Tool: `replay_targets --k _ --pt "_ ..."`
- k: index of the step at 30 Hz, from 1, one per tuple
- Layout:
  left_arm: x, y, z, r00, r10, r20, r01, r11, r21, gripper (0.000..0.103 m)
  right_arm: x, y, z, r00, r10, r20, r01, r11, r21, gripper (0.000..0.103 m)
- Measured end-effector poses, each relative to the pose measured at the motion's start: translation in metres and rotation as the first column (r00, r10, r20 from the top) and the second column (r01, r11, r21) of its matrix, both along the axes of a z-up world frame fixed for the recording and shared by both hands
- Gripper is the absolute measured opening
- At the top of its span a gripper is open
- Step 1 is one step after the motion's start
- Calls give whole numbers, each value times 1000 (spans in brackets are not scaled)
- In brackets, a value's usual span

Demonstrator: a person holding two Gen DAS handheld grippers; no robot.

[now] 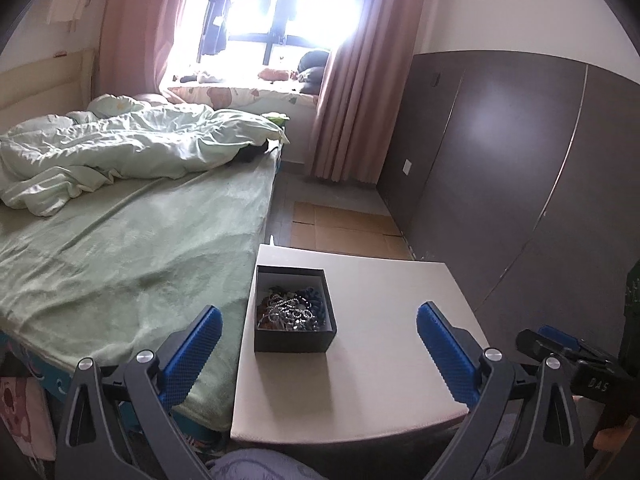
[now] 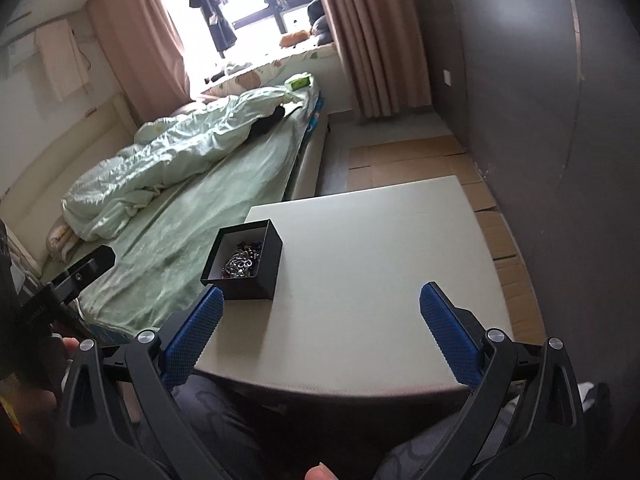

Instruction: Organize jewelry

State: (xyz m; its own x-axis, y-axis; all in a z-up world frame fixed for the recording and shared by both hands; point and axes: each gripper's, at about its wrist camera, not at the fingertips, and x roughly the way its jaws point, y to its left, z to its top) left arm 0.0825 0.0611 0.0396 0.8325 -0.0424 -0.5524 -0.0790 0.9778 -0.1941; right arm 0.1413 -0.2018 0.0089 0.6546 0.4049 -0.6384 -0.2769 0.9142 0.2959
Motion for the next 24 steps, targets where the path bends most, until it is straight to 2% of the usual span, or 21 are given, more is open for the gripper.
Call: replay_targets --k 2,12,16,24 --pt "-10 -4 3 1000 3 8 -3 1000 8 95 -10 -7 0 1000 -9 9 9 1000 15 98" --pt "-56 -30 15 1000 -3 25 2 999 50 95 -57 -21 5 999 -8 53 10 998 -54 98" --pt "-76 -42 19 999 -20 36 17 997 75 95 -74 -24 9 998 -4 68 8 999 -54 98" --pt "-121 -52 21 999 -25 44 22 998 65 95 -115 -32 20 994 -26 107 32 998 -62 98"
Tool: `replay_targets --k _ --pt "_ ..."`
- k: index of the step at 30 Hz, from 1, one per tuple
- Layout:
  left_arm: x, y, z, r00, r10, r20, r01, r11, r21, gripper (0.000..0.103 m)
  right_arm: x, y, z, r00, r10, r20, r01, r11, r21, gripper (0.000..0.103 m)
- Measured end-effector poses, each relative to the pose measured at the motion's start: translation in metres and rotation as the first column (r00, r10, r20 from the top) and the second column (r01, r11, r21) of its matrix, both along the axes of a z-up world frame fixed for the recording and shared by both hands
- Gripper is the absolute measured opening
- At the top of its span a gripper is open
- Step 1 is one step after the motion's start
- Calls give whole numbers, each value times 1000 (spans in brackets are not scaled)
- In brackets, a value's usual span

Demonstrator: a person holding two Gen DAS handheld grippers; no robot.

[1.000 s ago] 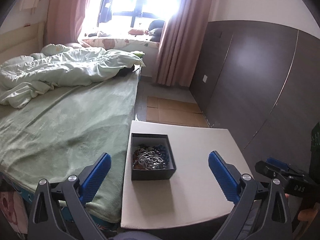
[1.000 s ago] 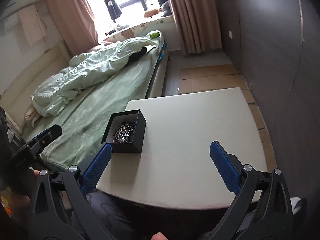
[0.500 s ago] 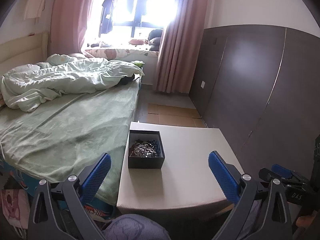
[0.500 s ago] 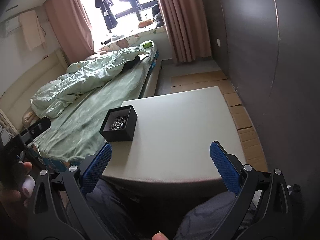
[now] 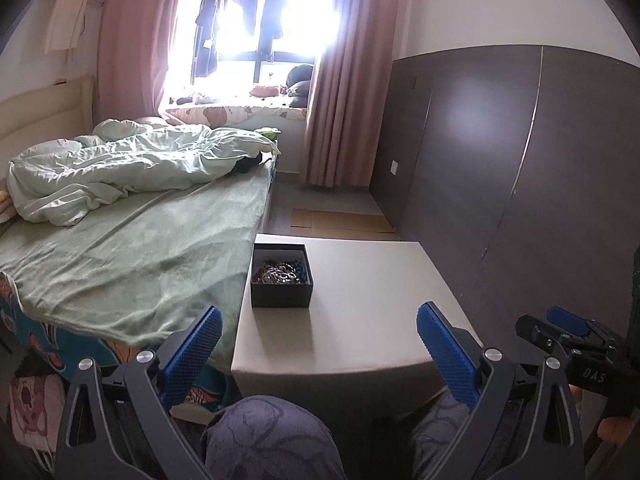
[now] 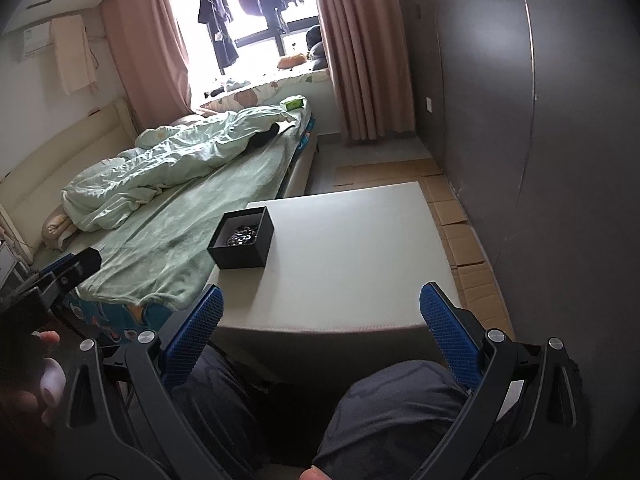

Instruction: Organize jewelry

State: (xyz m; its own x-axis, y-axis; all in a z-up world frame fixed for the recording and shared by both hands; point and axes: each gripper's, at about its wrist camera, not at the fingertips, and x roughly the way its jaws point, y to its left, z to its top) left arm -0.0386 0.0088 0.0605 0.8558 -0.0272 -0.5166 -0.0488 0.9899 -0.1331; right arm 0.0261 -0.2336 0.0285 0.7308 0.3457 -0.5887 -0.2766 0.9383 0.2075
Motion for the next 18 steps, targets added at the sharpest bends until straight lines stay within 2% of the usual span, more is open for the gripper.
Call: replay_targets --k 11,18 --pt "-45 -9 -4 999 7 52 -8 1000 12 95 -50 -17 -9 1000 -17 2 17 1000 -17 98" --pt "-55 -1 -13 998 35 48 -35 999 -5 95 -56 -6 -14 1000 9 17 -8 999 -48 98"
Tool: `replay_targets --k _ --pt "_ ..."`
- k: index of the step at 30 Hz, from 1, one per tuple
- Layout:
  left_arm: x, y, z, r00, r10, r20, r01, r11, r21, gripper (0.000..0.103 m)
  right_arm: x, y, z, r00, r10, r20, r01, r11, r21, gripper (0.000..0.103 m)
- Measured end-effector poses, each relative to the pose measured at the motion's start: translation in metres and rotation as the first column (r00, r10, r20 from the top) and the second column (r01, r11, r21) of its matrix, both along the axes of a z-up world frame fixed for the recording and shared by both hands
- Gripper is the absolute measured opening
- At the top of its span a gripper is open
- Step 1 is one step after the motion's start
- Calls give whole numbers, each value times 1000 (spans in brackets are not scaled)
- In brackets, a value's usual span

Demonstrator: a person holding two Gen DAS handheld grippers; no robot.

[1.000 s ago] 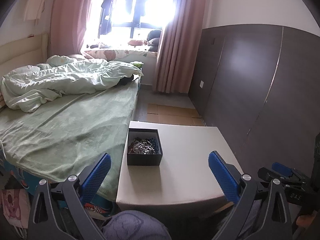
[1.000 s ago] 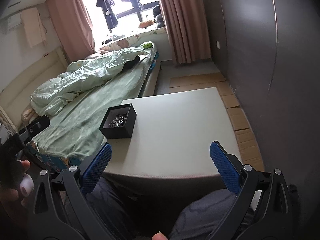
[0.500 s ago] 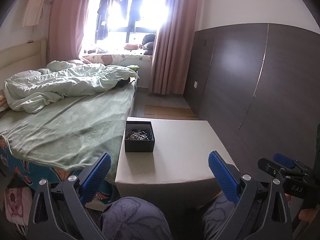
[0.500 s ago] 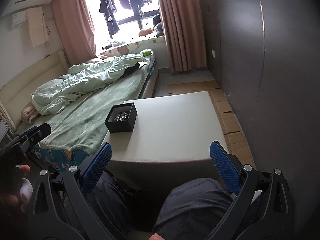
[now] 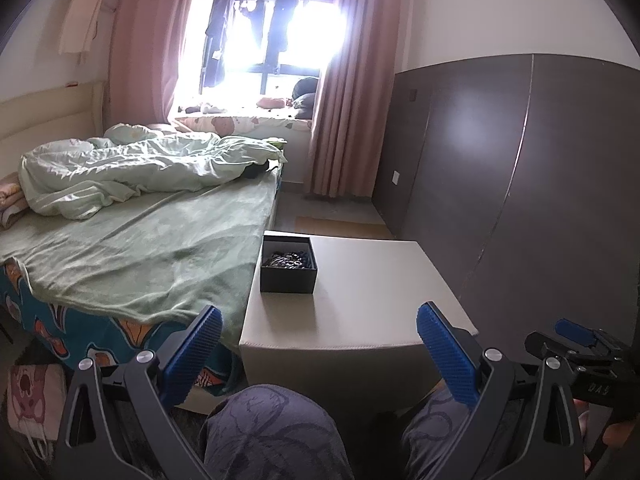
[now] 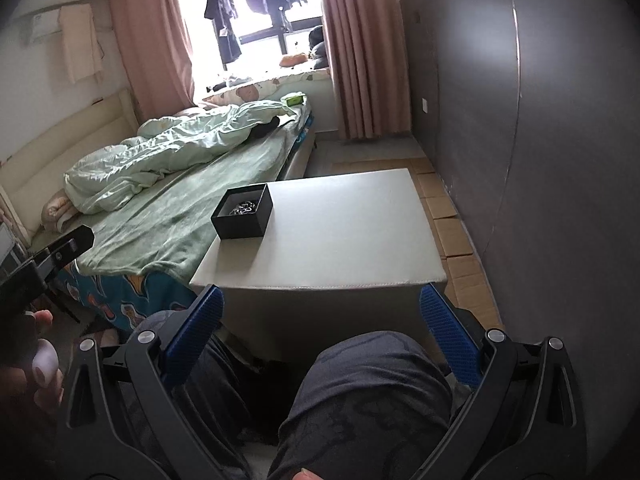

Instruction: Organize jewelry

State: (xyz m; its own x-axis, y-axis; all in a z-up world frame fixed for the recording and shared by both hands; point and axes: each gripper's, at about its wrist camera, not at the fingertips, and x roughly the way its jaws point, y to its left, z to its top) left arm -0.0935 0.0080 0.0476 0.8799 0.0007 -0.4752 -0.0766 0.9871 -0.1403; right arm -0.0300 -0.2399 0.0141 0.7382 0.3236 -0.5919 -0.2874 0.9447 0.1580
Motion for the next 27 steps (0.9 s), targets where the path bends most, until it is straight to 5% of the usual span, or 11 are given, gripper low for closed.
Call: replay_targets --k 6,27 --pt "-6 12 3 999 18 29 -17 999 -43 95 3 10 3 1000 21 19 -21 1000 -11 98" --pt "-13 6 11 999 10 48 -11 1000 13 95 -2 9 5 998 23 59 -24 1000 8 98"
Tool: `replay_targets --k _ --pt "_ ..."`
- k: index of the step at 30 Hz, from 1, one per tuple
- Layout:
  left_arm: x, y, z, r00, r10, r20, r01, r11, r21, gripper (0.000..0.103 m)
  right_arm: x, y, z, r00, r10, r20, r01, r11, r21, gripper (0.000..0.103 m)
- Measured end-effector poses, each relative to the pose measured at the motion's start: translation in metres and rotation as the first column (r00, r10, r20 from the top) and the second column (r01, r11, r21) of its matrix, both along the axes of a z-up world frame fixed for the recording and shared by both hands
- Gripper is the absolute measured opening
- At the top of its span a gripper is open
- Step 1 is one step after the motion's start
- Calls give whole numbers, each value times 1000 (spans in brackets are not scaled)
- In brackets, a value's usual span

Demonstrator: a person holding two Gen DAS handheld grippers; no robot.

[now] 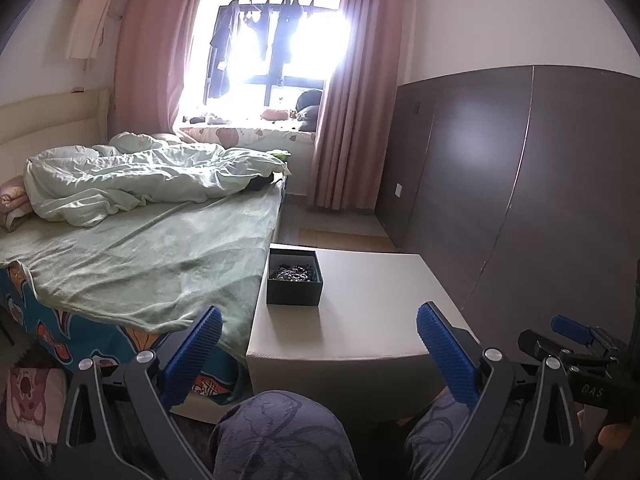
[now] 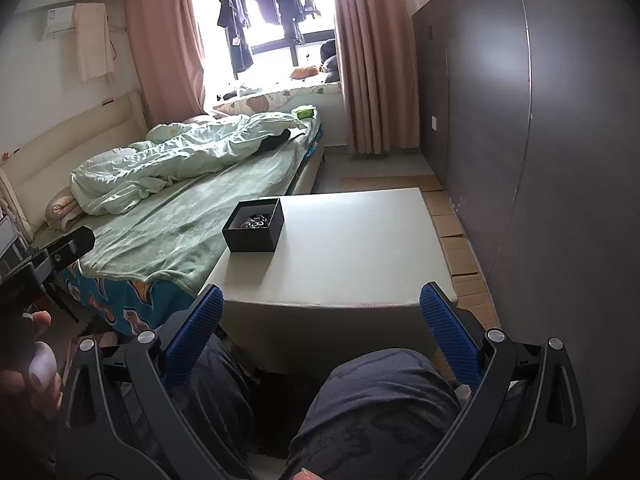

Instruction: Organize jewelry

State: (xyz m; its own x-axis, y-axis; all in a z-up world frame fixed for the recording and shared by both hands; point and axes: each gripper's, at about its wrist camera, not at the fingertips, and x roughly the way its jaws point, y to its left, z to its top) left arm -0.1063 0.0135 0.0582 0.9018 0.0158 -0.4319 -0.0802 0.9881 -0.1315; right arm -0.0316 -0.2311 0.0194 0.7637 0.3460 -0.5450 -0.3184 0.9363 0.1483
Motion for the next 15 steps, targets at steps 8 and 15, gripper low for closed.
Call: replay_targets --k 8,15 --pt "-5 -2 6 1000 -7 15 7 1000 11 95 -4 -2 7 1000 -1 17 1 1000 2 98" --pt "-10 -3 7 1000 -8 22 8 1000 14 95 -7 -5 9 1000 -4 21 3 1000 6 98"
